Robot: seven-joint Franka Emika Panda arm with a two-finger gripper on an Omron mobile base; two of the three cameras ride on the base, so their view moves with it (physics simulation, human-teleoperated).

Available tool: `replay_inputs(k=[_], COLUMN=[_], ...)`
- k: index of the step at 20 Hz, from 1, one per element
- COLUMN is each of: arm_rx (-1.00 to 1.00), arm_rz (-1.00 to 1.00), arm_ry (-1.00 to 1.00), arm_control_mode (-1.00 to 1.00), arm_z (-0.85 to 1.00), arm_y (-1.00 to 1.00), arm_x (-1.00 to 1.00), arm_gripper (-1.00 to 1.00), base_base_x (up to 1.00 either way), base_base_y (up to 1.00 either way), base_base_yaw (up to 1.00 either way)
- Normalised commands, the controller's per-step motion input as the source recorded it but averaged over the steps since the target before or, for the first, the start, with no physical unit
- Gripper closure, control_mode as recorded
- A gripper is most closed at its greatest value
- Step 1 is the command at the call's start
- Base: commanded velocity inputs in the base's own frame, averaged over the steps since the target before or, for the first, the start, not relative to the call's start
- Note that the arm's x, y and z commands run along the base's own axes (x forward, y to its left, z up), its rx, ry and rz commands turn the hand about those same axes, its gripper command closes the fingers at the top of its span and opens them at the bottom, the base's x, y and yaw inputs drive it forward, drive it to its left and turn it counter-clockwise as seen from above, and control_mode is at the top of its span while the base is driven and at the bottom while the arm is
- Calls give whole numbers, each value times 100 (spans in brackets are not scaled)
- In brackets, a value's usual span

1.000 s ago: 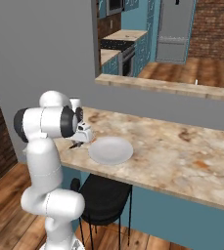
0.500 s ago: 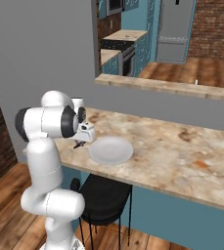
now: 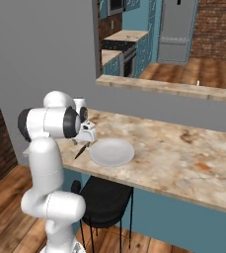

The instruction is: Take the fork and place it on the left side of the plate. Then take the spoon and place it on the right side of the plate. Make sure they're directly next to the plate.

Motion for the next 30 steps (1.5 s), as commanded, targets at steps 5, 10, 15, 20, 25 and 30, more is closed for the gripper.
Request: replay_inputs(k=[5,10,15,20,25,30], arm_rx=[1,0,4,6,6,8], arm_rz=[0,1,0,0,3,1], arm_ry=[-7,-11,-10,-10,-9,0], arm_control_mode=[-100,-100,-100,-100,-100,-100], arm_z=[52,26,9,31,49,38], arm_y=[0,-27,-13,-11,-1,0], arm_x=[-35,-100,-100,-100,-87,-76], arm_gripper=[-100,-100,-100,-100,-100,-100], base_base_x=[0,0,0,0,0,0], base_base_y=[0,0,0,0,0,0], base_base_yaw=[0,0,0,0,0,0])
